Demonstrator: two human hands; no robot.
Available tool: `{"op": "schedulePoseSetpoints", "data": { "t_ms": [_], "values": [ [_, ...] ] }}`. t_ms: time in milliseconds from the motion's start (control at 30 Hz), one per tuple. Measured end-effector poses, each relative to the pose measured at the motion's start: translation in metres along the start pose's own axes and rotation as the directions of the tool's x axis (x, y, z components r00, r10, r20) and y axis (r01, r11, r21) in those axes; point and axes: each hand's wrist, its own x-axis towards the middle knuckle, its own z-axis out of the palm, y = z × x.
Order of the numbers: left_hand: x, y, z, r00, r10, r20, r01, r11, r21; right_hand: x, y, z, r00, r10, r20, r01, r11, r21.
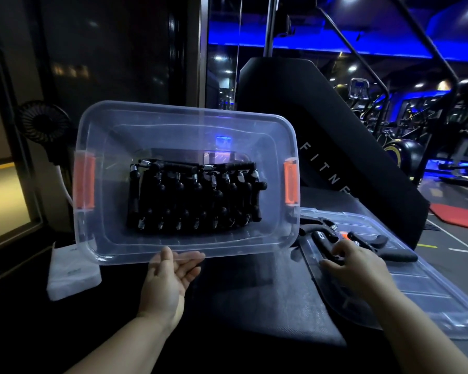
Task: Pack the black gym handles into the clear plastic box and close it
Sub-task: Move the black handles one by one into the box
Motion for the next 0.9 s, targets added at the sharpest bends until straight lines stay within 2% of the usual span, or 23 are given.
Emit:
{"op": "schedulePoseSetpoints", "data": {
  "t_ms": [100,267,333,400,467,567,667,767,900],
  "values": [
    [0.0,0.001,0.0,1.0,-0.002,-0.004,0.002,1.0,-0.002,-0.009,-0.001,-0.003,1.0,-0.019,-0.005,0.019,0.995,0.094],
    [0.0,-0.001,0.0,1.0,-0.008,-0.009,0.007,1.0,-0.007,-0.032,-0.006,-0.012,0.991,-0.125,-0.04,0.131,0.957,0.259],
    [0.001,-0.001,0.0,1.0,-0.006,-0.009,0.006,1.0,-0.009,-0.04,-0.005,-0.012,0.989,-0.135,-0.051,0.145,0.92,0.365],
    [0.001,-0.001,0.0,1.0,-0.005,-0.011,0.005,1.0,-0.01,-0.046,-0.003,-0.012,0.988,-0.153,-0.009,0.135,0.84,0.525],
    [0.001,-0.001,0.001,1.0,-0.004,-0.009,0.004,1.0,-0.015,-0.049,0.003,-0.01,0.984,-0.179,-0.019,0.156,0.795,0.587],
    [0.001,-0.001,0.002,1.0,-0.005,-0.01,0.005,1.0,-0.02,-0.047,0.013,-0.007,0.976,-0.182,-0.12,0.214,0.901,0.376],
    [0.001,-0.001,0.002,1.0,-0.008,-0.011,0.008,1.0,-0.025,-0.046,0.012,-0.005,0.996,-0.092,0.016,0.086,0.972,0.221],
    [0.003,-0.002,0.0,1.0,-0.009,-0.009,0.008,0.999,-0.034,-0.048,0.004,-0.006,0.992,-0.057,0.111,0.04,0.988,0.152],
    [0.003,-0.004,-0.001,1.0,-0.008,-0.002,0.008,1.0,-0.03,-0.052,-0.002,-0.007,0.996,-0.057,0.064,0.048,0.99,0.135]
  ]
}}
